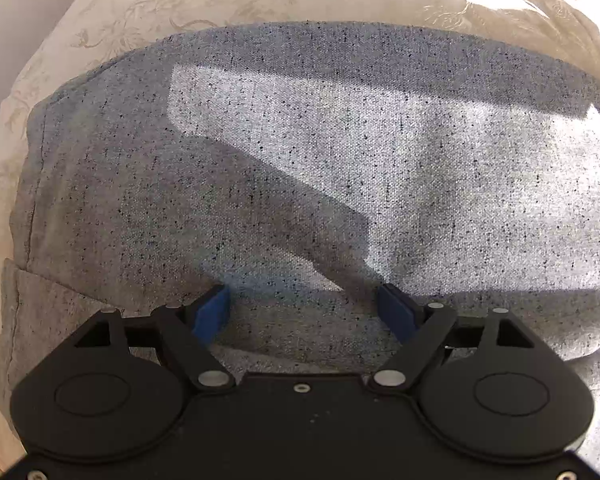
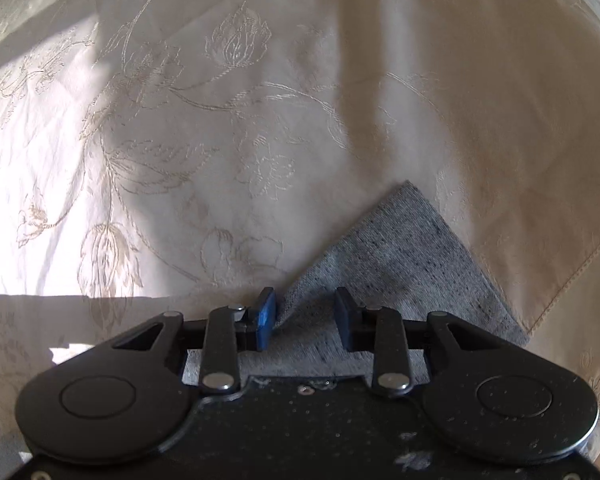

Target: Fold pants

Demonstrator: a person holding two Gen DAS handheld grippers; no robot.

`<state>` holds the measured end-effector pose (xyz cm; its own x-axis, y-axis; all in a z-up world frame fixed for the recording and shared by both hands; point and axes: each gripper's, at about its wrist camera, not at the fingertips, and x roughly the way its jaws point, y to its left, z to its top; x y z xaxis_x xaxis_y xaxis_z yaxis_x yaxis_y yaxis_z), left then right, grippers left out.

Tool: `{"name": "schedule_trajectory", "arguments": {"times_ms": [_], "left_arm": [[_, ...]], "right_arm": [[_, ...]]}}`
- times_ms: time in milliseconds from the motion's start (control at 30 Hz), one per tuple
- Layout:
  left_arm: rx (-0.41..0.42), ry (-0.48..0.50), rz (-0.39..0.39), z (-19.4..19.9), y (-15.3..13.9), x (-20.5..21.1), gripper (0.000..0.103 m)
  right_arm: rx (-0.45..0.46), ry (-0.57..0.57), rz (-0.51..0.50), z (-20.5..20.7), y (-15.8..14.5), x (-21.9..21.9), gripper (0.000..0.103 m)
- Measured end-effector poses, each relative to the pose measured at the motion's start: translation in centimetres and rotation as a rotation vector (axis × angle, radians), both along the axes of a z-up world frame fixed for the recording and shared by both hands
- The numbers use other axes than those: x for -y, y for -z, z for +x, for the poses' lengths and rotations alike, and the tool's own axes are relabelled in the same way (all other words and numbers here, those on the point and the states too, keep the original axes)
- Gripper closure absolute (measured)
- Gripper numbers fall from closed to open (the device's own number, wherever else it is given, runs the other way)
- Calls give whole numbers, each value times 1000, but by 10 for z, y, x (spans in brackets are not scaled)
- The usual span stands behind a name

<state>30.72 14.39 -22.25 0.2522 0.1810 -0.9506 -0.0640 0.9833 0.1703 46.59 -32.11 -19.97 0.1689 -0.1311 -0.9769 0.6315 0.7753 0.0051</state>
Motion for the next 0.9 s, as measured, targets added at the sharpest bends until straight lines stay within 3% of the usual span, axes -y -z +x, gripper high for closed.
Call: {"name": "schedule_trajectory", "arguments": {"times_ms": [67, 300, 433, 533, 700, 900], "left_arm": [[-1, -1, -7, 0, 1, -2, 19], [-9, 7, -23, 1, -5, -10, 24], [0, 5, -35, 4, -22, -16, 36], [47, 0, -70, 10, -42, -26, 36], [116, -7, -97, 45, -72, -47, 36], [135, -52, -80, 104, -78, -63, 36]], "right_arm": [[36, -22, 28, -20, -4, -1, 102], [121, -51, 46, -86, -16, -15, 102], [158, -11, 71, -120, -20, -15, 102], [183, -8, 80, -144, -27, -18, 102], [199, 8, 92, -172, -29, -22, 102], [201, 18, 91, -178, -26, -24, 102]]}}
